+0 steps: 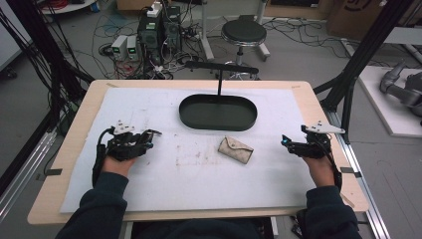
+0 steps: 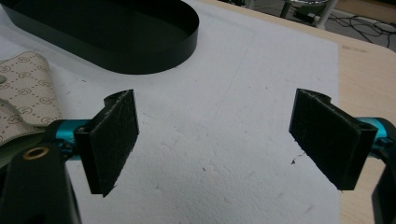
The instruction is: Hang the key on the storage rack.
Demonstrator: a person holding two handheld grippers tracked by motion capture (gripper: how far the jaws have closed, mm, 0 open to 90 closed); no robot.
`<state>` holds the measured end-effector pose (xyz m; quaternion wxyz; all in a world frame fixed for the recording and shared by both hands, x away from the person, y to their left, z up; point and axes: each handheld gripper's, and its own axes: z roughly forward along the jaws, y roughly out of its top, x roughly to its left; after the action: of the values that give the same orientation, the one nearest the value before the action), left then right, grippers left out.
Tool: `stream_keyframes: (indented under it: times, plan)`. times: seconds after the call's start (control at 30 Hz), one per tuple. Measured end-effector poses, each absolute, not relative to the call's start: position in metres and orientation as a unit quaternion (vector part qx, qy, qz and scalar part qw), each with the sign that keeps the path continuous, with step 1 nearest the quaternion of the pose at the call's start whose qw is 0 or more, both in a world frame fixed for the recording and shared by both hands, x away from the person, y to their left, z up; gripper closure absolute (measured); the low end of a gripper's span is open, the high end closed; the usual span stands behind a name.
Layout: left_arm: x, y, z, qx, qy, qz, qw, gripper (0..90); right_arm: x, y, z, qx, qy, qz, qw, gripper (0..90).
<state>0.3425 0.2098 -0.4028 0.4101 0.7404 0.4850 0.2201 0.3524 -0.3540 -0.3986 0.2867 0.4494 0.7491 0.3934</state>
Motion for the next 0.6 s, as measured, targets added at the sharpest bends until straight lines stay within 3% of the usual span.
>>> stream_keyframes:
  times: [0.6]
  plan:
    - [0.392,0.175,-0.332,0.71,0.436,0.22,0.507,48.4,0.357,-0.348,-0.398,0.441,0.753,0.397,0.286,16.0]
